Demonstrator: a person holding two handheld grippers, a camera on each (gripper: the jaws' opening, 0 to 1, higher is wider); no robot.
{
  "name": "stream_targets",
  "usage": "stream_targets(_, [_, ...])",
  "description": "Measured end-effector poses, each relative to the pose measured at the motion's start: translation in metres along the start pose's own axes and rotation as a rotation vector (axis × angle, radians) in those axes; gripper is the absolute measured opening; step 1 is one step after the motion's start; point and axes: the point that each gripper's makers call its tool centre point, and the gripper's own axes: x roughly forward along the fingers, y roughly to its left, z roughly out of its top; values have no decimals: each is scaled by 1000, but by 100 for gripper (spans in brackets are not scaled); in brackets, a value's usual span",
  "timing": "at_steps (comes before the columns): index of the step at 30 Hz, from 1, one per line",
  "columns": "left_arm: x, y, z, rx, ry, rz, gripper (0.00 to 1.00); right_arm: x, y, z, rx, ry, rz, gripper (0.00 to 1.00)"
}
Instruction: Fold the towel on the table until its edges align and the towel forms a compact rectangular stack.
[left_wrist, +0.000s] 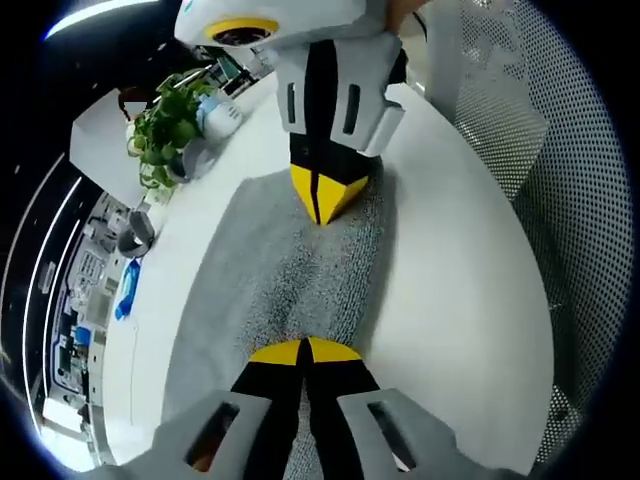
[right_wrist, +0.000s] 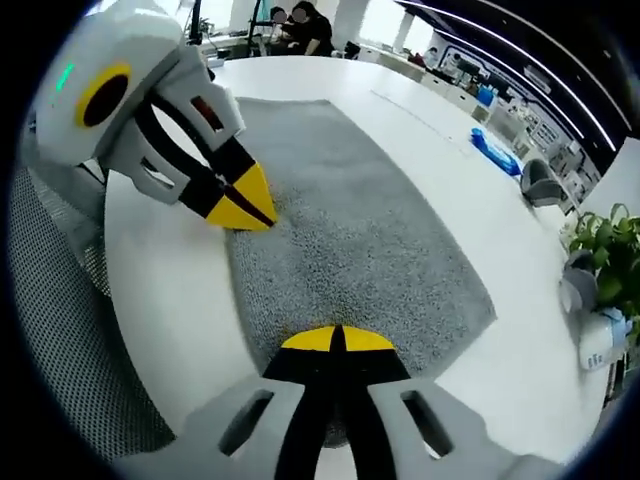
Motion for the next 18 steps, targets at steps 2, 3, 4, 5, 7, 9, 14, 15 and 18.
stream_targets(2, [0,1,-1,-5,0,3,1,0,1,0,6,-2,8,0])
stream_targets(3, [0,1,-1,-8,0,3,1,0,2,0,9,-3,12,0])
stream_targets(4, [0,2,-2,-12,0,4,1,0,3,0,13,-5,20,0])
stream_targets(5, [0,2,-2,-16,0,5,1,0,3,0,18,-7,25,0])
stream_targets(7, [0,3,-3,-15,3,8,1,-1,5,1,45,-11,40,0])
stream_targets(9, [0,3,-4,-12,7,12,1,-1,6,1,57,-12,49,0])
stream_targets(14, [0,5,-6,-17,12,18,1,-1,11,2,101,-24,79,0])
stream_targets(15, [0,6,-7,-17,13,20,1,-1,13,2,109,-31,93,0])
stream_targets(18, [-1,7,-8,-19,19,26,1,-2,17,3,146,-50,125,0])
